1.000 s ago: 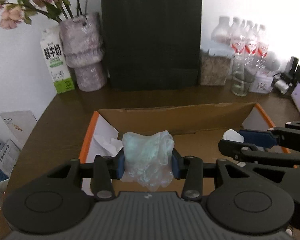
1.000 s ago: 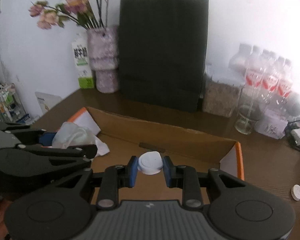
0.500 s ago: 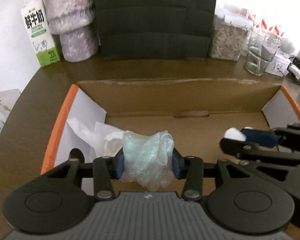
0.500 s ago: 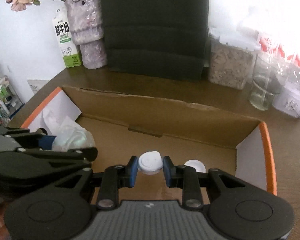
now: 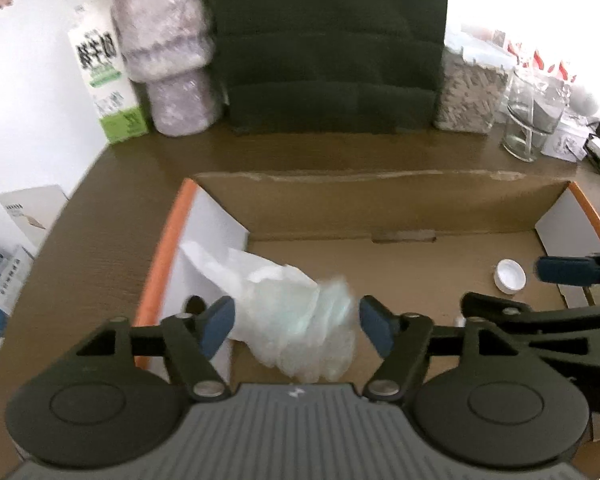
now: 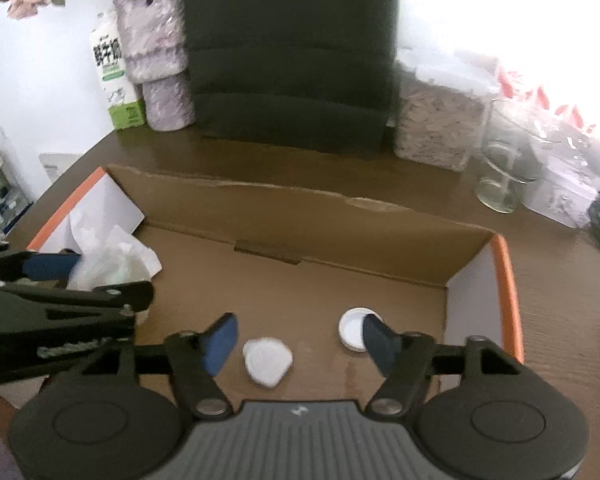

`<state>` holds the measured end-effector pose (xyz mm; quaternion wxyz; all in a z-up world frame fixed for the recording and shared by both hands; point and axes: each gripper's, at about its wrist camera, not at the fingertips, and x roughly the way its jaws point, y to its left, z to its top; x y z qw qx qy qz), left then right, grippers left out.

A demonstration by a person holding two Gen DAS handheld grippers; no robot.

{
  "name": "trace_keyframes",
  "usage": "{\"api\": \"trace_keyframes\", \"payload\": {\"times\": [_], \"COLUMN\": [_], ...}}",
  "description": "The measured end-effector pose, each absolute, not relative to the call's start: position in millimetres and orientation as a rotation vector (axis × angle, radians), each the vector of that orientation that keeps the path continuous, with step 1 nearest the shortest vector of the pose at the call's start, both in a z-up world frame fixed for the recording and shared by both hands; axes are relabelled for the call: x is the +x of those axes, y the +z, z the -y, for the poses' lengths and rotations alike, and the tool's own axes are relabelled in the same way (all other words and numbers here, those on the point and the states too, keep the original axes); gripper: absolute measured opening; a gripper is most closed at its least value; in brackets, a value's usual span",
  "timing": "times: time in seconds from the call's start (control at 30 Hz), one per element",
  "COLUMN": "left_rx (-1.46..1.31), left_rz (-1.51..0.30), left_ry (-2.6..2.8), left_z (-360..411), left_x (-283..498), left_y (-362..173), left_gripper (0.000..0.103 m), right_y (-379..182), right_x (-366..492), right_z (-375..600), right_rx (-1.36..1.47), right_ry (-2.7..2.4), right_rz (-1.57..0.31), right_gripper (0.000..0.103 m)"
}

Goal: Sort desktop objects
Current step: 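Open both grippers to drop the bag and cap into the box, then withdraw both grippers from the box toward the table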

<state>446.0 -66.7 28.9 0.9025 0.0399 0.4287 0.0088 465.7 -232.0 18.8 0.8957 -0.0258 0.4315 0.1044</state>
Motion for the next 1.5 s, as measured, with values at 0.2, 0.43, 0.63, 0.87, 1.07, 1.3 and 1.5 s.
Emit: {"api": "trace_keyframes", "payload": {"times": [0.2, 0.43, 0.63, 0.87, 1.07, 1.3, 1.5], "left_rx": [0.088, 0.102, 0.099, 0.08, 0.01, -0.009, -0.032], "left_rz": [-0.832, -0.78, -0.739, -0.68, -0.604, -0.499, -0.456], "left_ry": [0.069, 0.059, 0.058, 0.025, -0.015, -0.04, -0.058], "left_z": [59.6, 56.8, 51.6, 44.6, 38.1, 31.1, 20.8], "left_x": [425.7, 393.1, 362.8, 321.5, 274.8, 211.1, 164.6], "left_y": [47.3, 70.7, 87.5, 107.3, 121.7, 123.2, 102.4], "left_gripper": [0.102, 0.103, 0.103, 0.103, 0.103, 0.103, 0.103], "right_y": [40.2, 69.9, 89.6, 113.4, 129.6, 134.2, 114.9], "right_x": [443.6, 408.5, 377.7, 331.9, 283.8, 213.9, 155.5], "right_z": [238.1, 235.2, 229.4, 222.1, 226.3, 232.1, 240.7], "right_rx": [-0.01, -0.026, -0.043, -0.079, -0.056, -0.047, -0.037], "right_ry": [0.216, 0.209, 0.214, 0.224, 0.237, 0.254, 0.272], "right_rz": [-0.855, -0.804, -0.762, -0.69, -0.614, -0.51, -0.452], "right_gripper": [0.095, 0.103, 0.103, 0.103, 0.103, 0.103, 0.103]}}
